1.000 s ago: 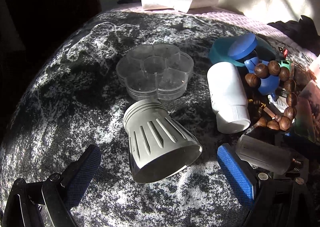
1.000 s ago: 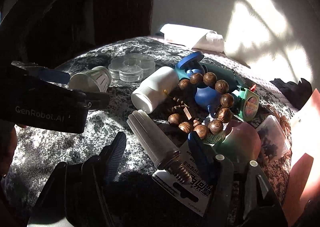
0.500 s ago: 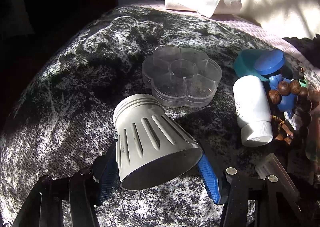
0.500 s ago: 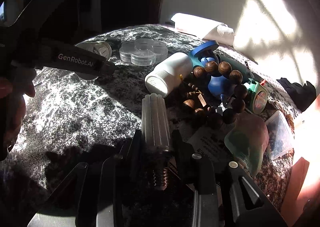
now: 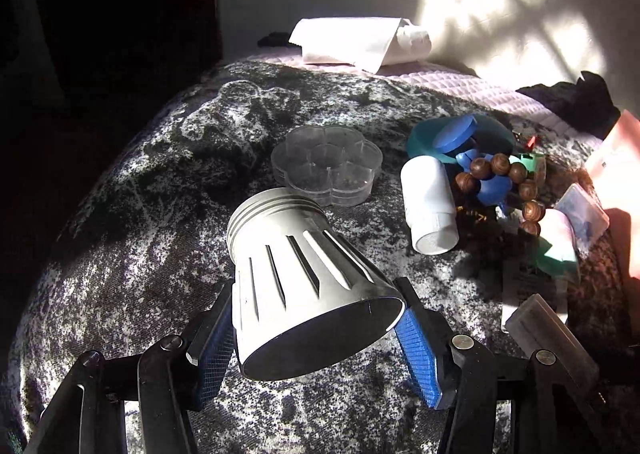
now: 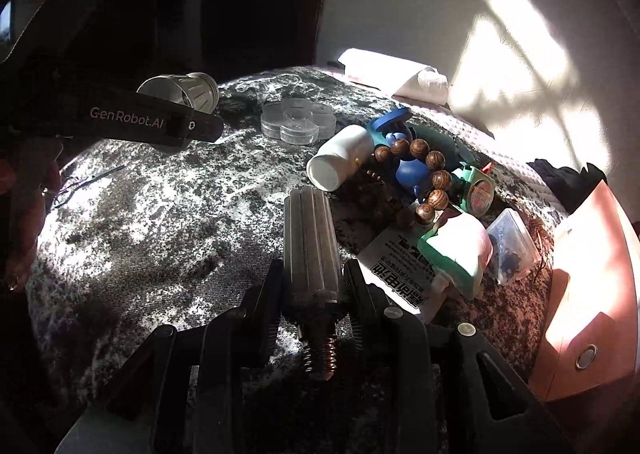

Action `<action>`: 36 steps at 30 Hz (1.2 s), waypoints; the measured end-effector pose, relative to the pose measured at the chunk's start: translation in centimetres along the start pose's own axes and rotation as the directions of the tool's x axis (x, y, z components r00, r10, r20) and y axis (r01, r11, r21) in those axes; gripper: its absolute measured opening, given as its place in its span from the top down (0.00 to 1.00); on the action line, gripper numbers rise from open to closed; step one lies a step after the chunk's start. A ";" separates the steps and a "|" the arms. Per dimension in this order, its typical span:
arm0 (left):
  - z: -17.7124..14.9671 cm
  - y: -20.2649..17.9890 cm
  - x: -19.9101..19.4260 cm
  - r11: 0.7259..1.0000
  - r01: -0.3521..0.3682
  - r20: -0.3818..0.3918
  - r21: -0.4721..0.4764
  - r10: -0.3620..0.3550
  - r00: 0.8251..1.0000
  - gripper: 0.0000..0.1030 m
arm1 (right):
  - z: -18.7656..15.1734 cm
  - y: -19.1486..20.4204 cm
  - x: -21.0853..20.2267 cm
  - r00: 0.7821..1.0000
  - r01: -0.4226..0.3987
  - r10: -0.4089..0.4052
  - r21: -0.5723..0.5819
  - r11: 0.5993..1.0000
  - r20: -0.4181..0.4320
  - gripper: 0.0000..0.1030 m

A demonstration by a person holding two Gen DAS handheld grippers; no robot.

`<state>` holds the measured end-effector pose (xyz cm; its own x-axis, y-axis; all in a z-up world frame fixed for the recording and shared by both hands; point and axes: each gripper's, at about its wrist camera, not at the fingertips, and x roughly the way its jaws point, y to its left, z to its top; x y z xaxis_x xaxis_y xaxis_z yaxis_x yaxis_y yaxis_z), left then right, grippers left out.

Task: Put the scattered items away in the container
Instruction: 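Grasp the grey ribbed lamp cup with the left tool while the right tool grasps the white tube bulb, then carry the grey cup and tube bulb into the pink box and open both tools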

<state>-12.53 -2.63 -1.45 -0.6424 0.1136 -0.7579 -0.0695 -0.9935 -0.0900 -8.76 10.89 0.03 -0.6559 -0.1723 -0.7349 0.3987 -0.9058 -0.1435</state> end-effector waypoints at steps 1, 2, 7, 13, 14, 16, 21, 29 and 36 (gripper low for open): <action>-0.2 -0.3 -0.7 1.000 0.000 0.012 0.007 0.000 1.000 0.40 | 0.1 0.2 -0.8 1.000 0.002 -0.002 -0.003 1.000 0.012 0.70; -0.3 -0.6 -1.3 1.000 0.003 0.016 0.013 -0.003 1.000 0.40 | 0.2 0.3 -1.7 1.000 0.004 -0.004 -0.005 1.000 0.025 0.70; -1.1 -2.6 -3.6 0.999 0.002 0.043 0.051 -0.004 0.999 0.39 | 0.5 0.3 -5.8 0.997 0.018 -0.018 -0.003 1.000 0.080 0.70; -0.8 -5.6 -6.2 0.996 0.019 0.075 0.091 -0.025 0.997 0.39 | 0.3 -1.4 -11.0 0.988 0.051 -0.054 0.026 0.998 0.145 0.70; -0.6 -6.3 -6.8 0.995 0.024 0.085 0.101 -0.033 0.996 0.39 | 0.2 -1.9 -11.9 0.986 0.058 -0.063 0.038 0.998 0.156 0.70; -0.1 -8.0 -8.0 0.992 0.035 0.107 0.124 -0.049 0.993 0.40 | -0.1 -3.0 -13.7 0.980 0.072 -0.082 0.062 0.995 0.179 0.70; 0.8 -13.1 -10.9 0.978 0.068 0.158 0.197 -0.100 0.982 0.39 | -1.2 -7.0 -17.8 0.962 0.116 -0.148 0.148 0.982 0.228 0.70; 2.0 -23.8 -13.9 0.936 0.153 0.184 0.318 -0.219 0.958 0.39 | -4.4 -14.4 -24.3 0.914 0.207 -0.296 0.307 0.929 0.276 0.70; 2.3 -34.5 -13.6 0.879 0.225 0.146 0.420 -0.310 0.939 0.39 | -8.9 -22.4 -27.2 0.864 0.332 -0.462 0.465 0.820 0.199 0.69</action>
<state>-3.13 30.04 13.46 -0.6931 0.4141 -0.5900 -0.5262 -0.8501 0.0215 5.85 39.29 17.29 -0.8784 0.1932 -0.4370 -0.1891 -0.9805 -0.0532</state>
